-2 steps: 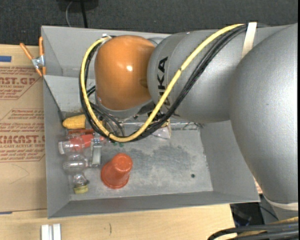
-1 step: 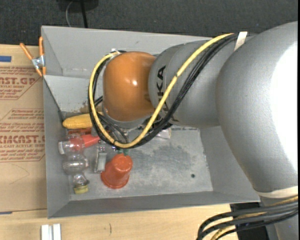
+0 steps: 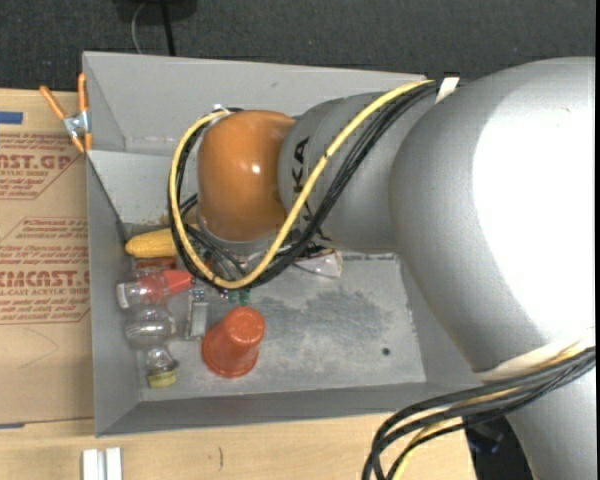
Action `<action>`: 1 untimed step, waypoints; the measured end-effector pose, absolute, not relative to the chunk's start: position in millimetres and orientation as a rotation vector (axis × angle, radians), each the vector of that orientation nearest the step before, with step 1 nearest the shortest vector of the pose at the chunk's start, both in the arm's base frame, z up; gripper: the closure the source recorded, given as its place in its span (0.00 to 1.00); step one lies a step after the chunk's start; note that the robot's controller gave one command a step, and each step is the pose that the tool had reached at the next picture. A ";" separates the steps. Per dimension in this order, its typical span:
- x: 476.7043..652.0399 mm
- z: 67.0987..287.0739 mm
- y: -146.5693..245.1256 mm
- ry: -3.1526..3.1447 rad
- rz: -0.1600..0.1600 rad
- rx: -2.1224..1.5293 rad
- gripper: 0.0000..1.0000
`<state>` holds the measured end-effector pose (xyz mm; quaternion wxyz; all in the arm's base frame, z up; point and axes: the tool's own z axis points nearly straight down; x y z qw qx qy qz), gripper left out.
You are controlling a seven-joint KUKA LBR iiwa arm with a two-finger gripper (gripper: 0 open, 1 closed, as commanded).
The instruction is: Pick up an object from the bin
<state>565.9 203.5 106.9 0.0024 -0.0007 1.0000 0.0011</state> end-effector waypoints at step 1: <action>561.1 71.0 210.9 3.130 0.010 -0.180 1.00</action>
Offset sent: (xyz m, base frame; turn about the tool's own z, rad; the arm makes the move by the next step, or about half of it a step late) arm 0.0000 0.0000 0.0000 0.0000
